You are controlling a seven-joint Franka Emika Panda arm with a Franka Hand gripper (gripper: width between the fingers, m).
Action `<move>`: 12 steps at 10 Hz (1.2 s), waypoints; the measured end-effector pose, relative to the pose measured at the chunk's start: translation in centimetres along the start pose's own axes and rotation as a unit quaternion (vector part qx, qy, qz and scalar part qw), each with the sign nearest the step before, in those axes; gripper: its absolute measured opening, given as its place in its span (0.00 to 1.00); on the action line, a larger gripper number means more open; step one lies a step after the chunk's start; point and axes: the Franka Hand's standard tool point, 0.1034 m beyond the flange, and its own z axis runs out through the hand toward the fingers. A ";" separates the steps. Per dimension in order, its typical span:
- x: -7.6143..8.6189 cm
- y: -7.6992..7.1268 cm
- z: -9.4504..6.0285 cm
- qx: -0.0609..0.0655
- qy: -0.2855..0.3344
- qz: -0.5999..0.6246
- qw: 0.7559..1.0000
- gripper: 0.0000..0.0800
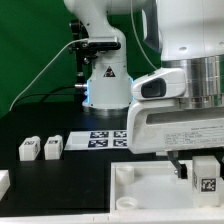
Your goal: Assemble one leg
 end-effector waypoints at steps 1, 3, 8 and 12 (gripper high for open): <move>-0.1 -0.1 0.0 0.002 -0.001 0.071 0.997 0.36; -0.1 -0.1 0.0 0.002 -0.001 0.151 0.989 0.36; 0.2 -0.4 0.1 -0.004 -0.026 0.499 0.866 0.36; 0.2 -0.8 0.2 -0.003 -0.028 0.723 0.690 0.37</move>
Offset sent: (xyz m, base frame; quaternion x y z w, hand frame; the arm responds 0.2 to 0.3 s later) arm 0.0000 0.0000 0.0000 0.0000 0.0000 0.2667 0.9638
